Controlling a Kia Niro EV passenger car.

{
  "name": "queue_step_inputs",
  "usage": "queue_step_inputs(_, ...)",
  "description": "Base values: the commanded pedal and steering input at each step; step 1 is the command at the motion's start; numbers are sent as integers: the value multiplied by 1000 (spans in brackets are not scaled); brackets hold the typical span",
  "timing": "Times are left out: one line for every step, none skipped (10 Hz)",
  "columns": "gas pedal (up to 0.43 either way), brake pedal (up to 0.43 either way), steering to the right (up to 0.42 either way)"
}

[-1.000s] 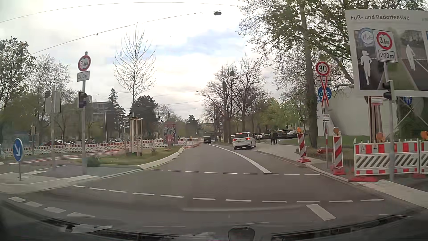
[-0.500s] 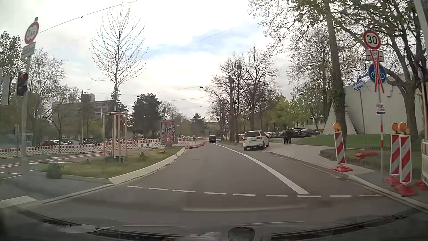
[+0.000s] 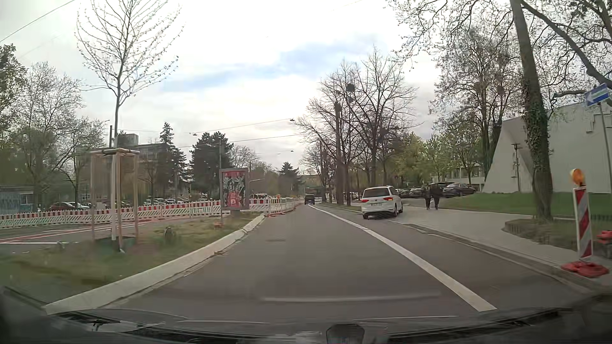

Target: Follow the waypoints while adhering to traffic rules and regulations

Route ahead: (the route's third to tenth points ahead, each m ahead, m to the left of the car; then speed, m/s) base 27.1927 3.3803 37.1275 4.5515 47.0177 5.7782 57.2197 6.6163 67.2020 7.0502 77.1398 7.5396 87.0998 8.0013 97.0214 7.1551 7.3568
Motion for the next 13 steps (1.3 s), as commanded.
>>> queue_step_inputs(67, 0, -13)
queue_step_inputs(67, 0, -12)
queue_step_inputs(67, 0, -11)
queue_step_inputs(59, 0, -9)
queue_step_inputs(59, 0, -8)
queue_step_inputs(59, 0, -5)
queue_step_inputs(59, 0, -1)
queue_step_inputs(59, 0, -1)
queue_step_inputs(59, 0, 0)
queue_step_inputs(59, 0, 1)
queue_step_inputs(59, 0, 2)
queue_step_inputs(59, 0, 2)
queue_step_inputs(59, 0, 5)
